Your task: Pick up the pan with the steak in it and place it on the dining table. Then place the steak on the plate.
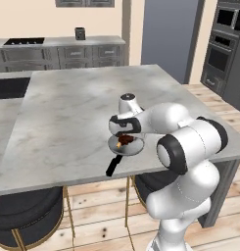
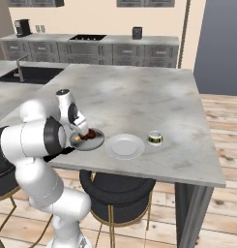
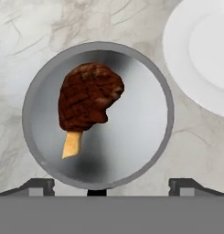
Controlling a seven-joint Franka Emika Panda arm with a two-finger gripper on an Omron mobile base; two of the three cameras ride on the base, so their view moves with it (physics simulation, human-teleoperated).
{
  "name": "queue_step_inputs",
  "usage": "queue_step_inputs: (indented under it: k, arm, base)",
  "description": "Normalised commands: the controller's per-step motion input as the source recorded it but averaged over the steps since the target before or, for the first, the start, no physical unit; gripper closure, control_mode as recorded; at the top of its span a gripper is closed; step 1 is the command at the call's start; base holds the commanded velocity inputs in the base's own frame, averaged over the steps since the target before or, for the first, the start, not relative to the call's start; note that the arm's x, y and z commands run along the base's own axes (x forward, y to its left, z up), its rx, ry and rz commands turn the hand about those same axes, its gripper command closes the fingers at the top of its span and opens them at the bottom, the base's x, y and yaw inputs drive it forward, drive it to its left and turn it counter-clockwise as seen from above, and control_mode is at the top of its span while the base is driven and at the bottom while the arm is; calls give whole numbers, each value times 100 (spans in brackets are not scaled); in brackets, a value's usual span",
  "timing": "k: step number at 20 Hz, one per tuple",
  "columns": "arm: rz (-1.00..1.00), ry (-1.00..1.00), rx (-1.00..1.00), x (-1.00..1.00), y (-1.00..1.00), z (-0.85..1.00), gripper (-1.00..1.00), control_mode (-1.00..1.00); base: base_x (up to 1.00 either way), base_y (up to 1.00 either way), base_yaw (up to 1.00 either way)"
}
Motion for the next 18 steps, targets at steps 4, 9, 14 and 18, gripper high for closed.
queue_step_inputs:
  k: [4, 9, 14, 18]
  arm:
    - [3, -17, 2, 39, -2, -26, -100, -100]
    - [5, -17, 5, 41, 0, -30, -100, -100]
    - [5, 0, 7, 23, 0, -19, -100, -100]
    - [0, 3, 0, 4, 0, -9, -100, -100]
  base:
    - [0, 0, 0]
    - [0, 0, 0]
    - [0, 0, 0]
    - [0, 0, 0]
